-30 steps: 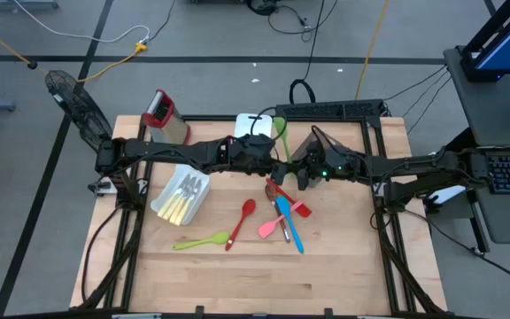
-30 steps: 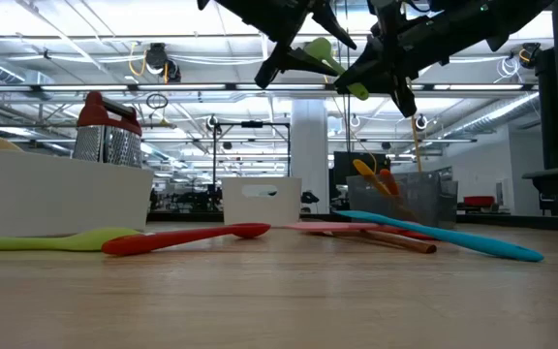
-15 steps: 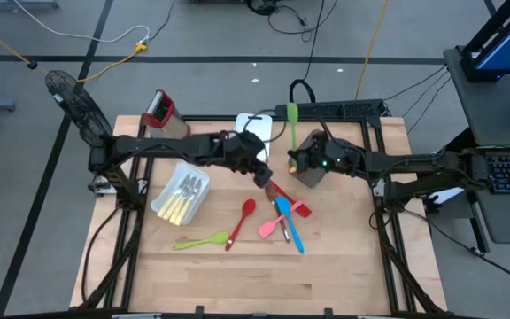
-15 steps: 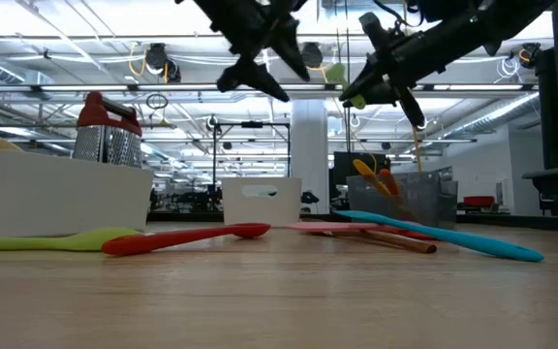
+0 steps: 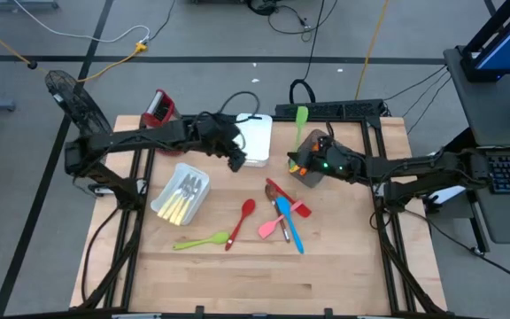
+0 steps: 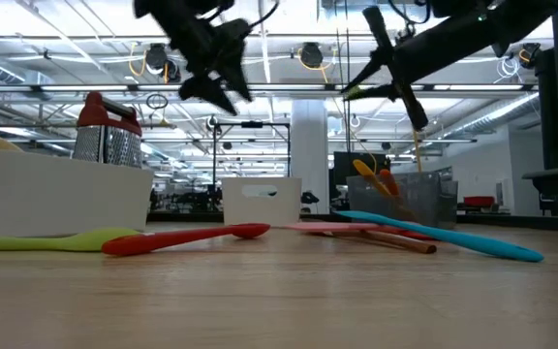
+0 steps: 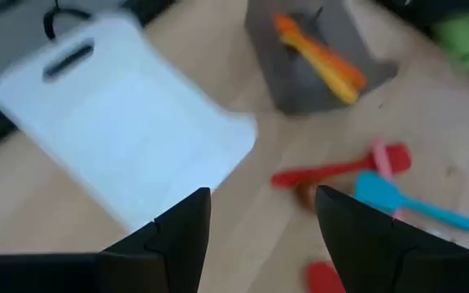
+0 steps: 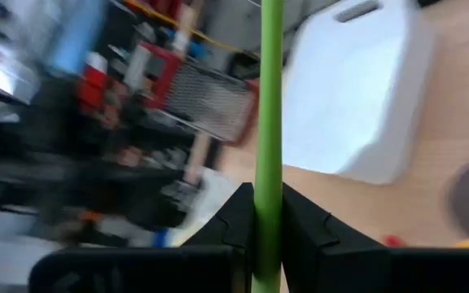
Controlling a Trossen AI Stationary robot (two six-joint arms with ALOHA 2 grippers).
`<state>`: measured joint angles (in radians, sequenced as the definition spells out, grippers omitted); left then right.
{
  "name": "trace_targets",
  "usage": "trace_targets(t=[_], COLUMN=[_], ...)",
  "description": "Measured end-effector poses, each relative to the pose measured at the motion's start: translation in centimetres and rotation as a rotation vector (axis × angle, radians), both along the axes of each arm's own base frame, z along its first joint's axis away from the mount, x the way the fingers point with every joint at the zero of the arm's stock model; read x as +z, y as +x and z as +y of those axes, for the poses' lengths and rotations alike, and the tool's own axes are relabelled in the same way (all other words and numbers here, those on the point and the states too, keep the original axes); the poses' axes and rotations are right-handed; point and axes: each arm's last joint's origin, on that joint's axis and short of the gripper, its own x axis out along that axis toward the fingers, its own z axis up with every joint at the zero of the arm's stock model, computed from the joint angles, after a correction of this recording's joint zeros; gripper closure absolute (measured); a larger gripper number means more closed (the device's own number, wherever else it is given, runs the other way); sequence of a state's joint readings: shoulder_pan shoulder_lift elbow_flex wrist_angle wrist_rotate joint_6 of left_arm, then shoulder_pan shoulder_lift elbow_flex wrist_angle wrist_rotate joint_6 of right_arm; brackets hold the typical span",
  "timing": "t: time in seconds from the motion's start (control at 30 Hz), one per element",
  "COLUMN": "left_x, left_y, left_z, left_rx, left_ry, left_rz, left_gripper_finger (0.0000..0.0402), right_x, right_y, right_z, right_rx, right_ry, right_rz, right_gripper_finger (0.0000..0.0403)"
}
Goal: Pick & Place Kitchen Items
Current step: Put the green spatula into the black bin
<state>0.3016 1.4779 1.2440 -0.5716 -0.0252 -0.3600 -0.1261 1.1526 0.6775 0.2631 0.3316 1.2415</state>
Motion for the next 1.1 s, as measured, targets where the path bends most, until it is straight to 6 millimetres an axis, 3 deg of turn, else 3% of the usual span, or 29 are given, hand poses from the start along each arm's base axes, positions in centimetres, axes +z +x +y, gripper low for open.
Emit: trace_targets(t=[0.2, 0.4, 0.6, 0.87, 1.1], left_x=[-1.8, -1.6, -1.7, -1.7, -1.7], left_y=[-3.9, -6.8, -9.6, -11.1, -11.2], left_z=[-0.1, -0.8, -1.2, -1.1, -0.8], left_rx=[0.005, -0.015, -0.026, -0.033, -0.058], left_ry=[-0.009, 0.053, 0.045, 0.048, 0.067], left_rz=[-0.079, -0.208, -0.256, -0.281, -0.278], left_gripper_finger=[0.0174, 0.0174, 0.0174, 0.0174, 0.0174], right_x=[-1.9, -4.5, -4.7, -5.5, -5.8], right_y=[-0.7, -2.2, -3.0, -3.8, -4.3], right_z=[1.8, 2.7, 2.7, 3.2, 2.0], right_rx=[-0.075, -0.179, -0.229, -0.192, -0.265], right_ry=[0.121, 0.266, 0.392, 0.693, 0.743], right_rz=[-0.180, -0.210, -0.271, -0.221, -0.201], right_gripper_finger=[0.0378, 0.0378, 0.0378, 0.0371, 0.0377])
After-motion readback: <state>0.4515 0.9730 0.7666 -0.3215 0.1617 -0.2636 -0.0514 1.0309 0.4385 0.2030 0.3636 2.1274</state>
